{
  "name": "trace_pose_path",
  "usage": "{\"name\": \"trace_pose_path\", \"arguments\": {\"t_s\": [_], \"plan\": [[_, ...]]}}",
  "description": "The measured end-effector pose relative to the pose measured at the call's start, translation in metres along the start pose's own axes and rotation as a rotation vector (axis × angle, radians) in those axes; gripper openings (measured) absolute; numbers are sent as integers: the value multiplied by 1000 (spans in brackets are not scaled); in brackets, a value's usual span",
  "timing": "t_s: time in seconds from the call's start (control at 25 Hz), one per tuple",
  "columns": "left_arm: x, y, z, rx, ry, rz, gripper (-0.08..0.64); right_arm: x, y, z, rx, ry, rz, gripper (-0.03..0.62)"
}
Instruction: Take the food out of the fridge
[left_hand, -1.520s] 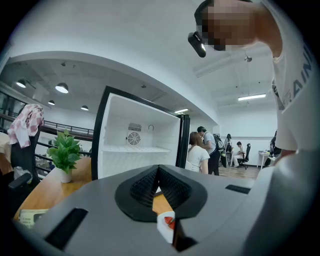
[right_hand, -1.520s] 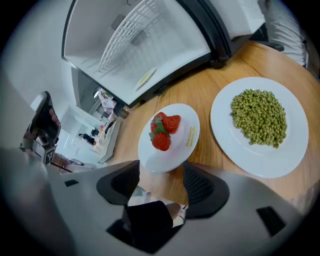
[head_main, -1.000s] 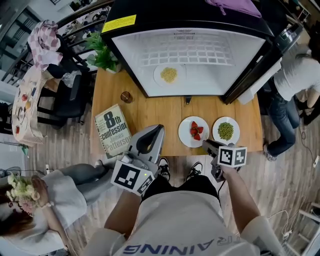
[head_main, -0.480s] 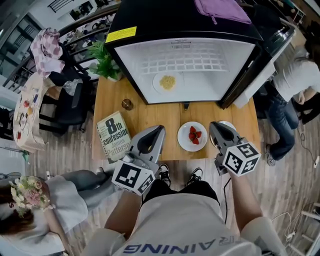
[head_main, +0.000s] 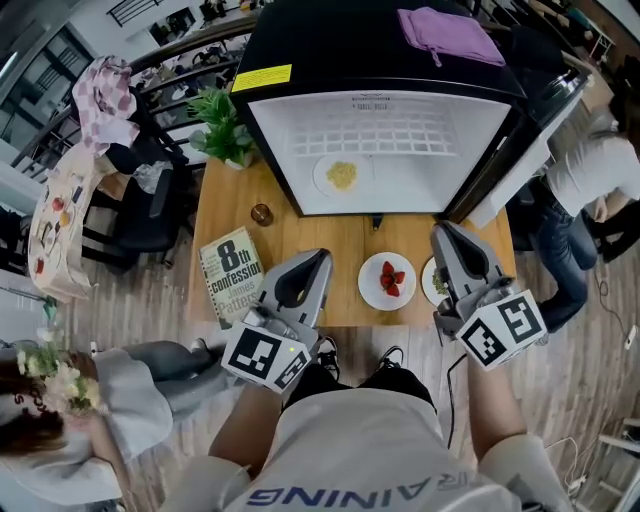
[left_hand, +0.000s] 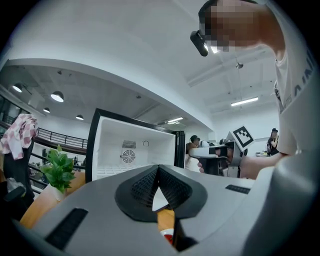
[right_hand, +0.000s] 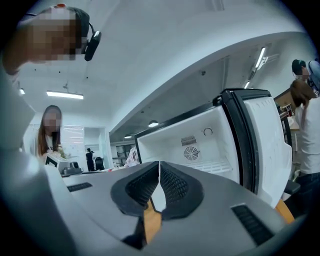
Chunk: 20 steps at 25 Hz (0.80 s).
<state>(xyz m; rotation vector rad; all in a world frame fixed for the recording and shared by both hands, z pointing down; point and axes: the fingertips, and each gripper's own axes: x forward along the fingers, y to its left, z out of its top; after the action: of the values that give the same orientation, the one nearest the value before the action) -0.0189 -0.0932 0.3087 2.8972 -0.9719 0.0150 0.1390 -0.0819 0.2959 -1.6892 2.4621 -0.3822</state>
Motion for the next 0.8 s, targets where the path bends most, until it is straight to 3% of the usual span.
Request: {"name": "trace_pose_path", "arguments": {"t_s": [0.64,0.8], "plan": [[-6,10,4,12,-26,34,8,11,-3,-22,55,63,2,28],[-7,11,1,9,-22,34,8,16,-8,-32,110,77,-2,28]]}}
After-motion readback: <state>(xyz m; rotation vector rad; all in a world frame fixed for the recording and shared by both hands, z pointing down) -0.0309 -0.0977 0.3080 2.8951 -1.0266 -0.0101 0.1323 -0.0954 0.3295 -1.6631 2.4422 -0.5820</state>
